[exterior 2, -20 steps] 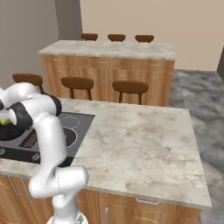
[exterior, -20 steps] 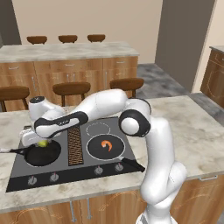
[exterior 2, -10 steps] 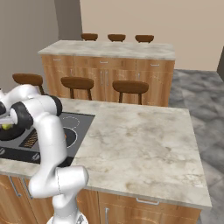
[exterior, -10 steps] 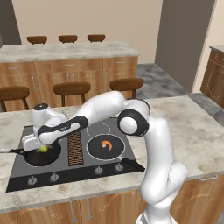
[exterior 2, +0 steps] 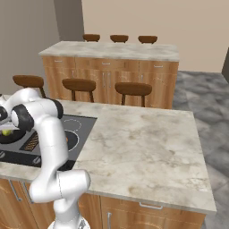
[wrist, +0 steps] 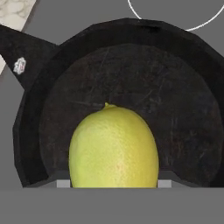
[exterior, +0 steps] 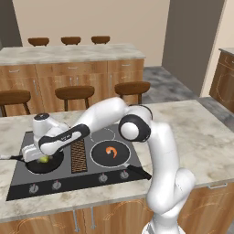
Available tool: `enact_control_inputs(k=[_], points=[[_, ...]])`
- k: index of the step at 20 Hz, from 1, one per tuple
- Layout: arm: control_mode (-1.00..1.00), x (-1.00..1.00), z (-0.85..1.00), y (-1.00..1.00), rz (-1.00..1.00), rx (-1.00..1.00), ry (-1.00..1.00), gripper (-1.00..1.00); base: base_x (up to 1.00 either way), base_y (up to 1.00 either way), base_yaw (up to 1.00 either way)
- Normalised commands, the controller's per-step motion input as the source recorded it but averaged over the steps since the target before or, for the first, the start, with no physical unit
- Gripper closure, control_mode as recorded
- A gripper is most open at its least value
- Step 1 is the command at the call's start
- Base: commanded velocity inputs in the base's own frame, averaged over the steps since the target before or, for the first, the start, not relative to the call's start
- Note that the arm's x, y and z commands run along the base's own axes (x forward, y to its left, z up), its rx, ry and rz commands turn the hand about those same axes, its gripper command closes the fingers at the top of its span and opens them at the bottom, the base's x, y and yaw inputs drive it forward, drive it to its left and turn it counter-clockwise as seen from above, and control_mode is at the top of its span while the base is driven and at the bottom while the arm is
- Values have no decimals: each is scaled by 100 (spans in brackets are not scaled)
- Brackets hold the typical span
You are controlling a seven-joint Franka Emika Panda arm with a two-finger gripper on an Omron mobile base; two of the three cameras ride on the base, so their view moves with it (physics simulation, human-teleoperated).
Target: Place both pans onto different burners. Then place the lemon and the shrimp on different pans.
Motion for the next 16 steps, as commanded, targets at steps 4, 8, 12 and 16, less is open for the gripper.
enact_control_inputs(k=[4,8,12,16], points=[[-100,7,-8,3,0,0,2,100,0,0,0],[-100,6,-12,6,0,0,2,100,0,0,0],[-100,11,-17,6,0,0,1,100,0,0,0],[-100,10,-16,10,0,0,3,-100,0,0,0]])
